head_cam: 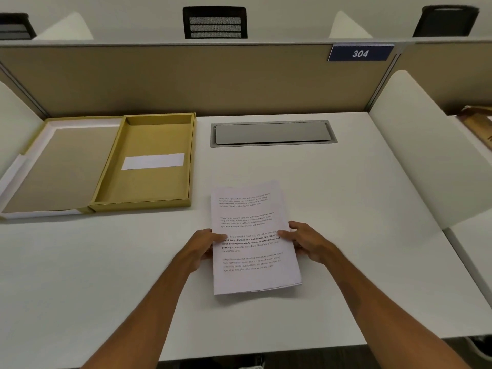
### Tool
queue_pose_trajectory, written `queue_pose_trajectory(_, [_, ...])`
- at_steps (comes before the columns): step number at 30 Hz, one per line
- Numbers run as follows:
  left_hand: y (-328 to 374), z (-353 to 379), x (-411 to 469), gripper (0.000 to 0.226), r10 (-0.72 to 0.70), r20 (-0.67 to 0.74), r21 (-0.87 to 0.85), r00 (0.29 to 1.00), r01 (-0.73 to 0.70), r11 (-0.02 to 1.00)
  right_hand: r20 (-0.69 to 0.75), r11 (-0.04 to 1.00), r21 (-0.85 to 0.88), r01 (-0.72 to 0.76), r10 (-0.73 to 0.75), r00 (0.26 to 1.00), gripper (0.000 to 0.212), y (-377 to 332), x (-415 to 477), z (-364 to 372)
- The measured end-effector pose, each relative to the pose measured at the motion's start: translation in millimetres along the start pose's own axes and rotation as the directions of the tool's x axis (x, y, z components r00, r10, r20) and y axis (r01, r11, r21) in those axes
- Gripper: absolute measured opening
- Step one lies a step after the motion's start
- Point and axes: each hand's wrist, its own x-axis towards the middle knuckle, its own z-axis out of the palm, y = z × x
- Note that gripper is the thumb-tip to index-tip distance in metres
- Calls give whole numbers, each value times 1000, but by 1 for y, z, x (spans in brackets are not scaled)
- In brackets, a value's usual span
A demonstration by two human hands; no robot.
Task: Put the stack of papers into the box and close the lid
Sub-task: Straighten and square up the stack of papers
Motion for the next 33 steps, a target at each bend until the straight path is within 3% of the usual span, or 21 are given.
queue_pose_trajectory(4, [13,-3,-9,36,43,59,50,997,-46,998,-21,998,-8,62,-62,998,37,-8,-9,-1])
queue_pose_trajectory(8, [22,-4,-33,40,249,-6,84,969,-247,965,-52,961,-67,270,-273,961,36,-15,-32,4])
queue_pose_trajectory(12, [14,1,-64,43,548,-137,250,825,-506,825,-131,839,-207,504,-534,835,39,-12,-52,13])
queue_pose_trajectory(16, [-6,13,-71,36,678,-290,261,676,-625,735,-169,693,-338,637,-710,683,42,-4,-59,24])
queue_pose_trajectory(18, [-13,14,-70,39,689,-296,249,662,-643,725,-171,667,-349,658,-736,655,43,2,-59,27])
queue_pose_trajectory(24, [-13,18,-65,63,691,-220,286,689,-632,720,-169,691,-376,617,-706,688,50,10,-56,33])
queue_pose_trajectory(28, [-11,20,-65,61,708,-261,314,656,-636,705,-198,674,-384,631,-728,656,61,3,-57,37])
queue_pose_trajectory(33, [-14,19,-67,63,723,-275,313,634,-652,691,-197,665,-377,644,-737,646,52,4,-58,38])
